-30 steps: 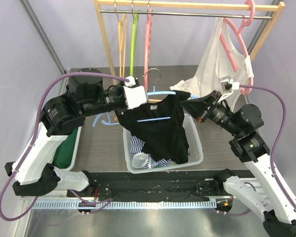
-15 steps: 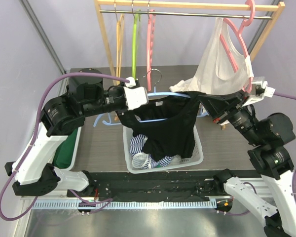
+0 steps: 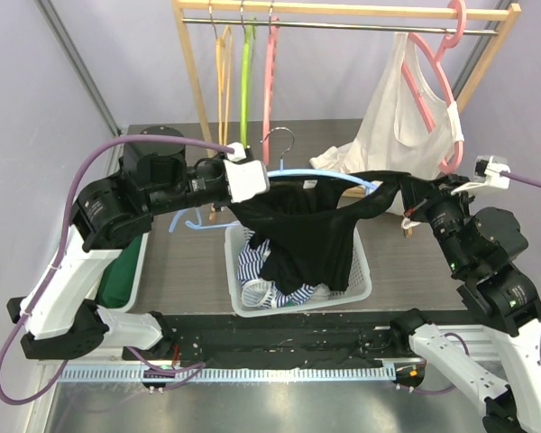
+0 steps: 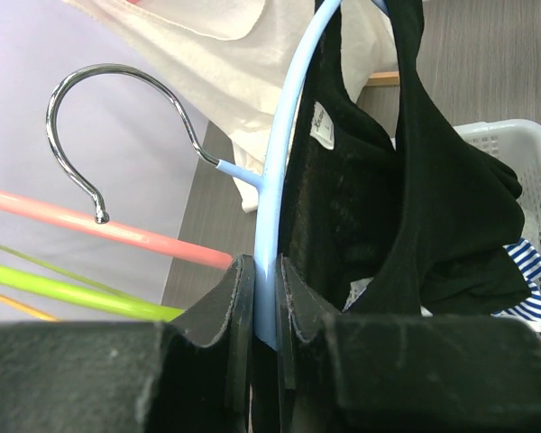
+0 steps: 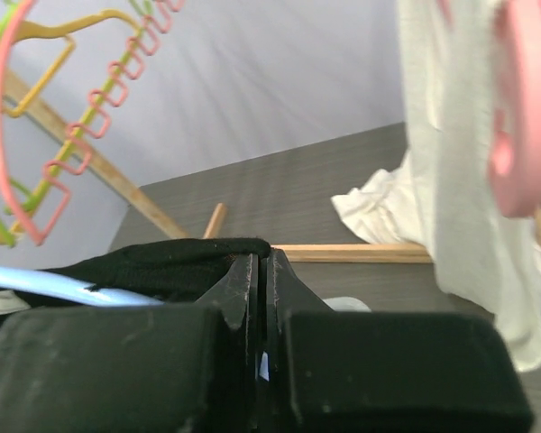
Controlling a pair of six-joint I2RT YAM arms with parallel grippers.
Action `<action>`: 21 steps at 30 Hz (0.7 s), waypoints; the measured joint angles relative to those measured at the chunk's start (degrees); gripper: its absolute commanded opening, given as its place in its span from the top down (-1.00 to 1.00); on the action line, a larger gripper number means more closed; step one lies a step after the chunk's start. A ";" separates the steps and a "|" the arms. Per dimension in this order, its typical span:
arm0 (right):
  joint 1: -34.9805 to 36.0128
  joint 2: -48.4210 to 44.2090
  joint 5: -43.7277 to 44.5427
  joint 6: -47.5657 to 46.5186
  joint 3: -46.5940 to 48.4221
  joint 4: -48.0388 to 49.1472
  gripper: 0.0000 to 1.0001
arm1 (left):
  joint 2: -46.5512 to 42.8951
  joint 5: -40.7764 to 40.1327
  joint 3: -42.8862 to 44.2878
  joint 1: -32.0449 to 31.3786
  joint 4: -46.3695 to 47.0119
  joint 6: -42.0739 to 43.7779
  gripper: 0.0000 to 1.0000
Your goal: Remove the tank top from the hanger
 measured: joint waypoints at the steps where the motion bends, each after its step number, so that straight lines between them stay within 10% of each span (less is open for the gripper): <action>1: 0.02 -0.24 1.49 0.00 0.00 -1.01 0.98 | 0.00 0.02 -0.02 0.00 0.00 -0.02 1.00; 21: 0.24 -2.91 9.86 0.07 -1.31 -15.87 0.98 | 1.64 2.58 2.34 -0.07 -1.84 -0.04 1.00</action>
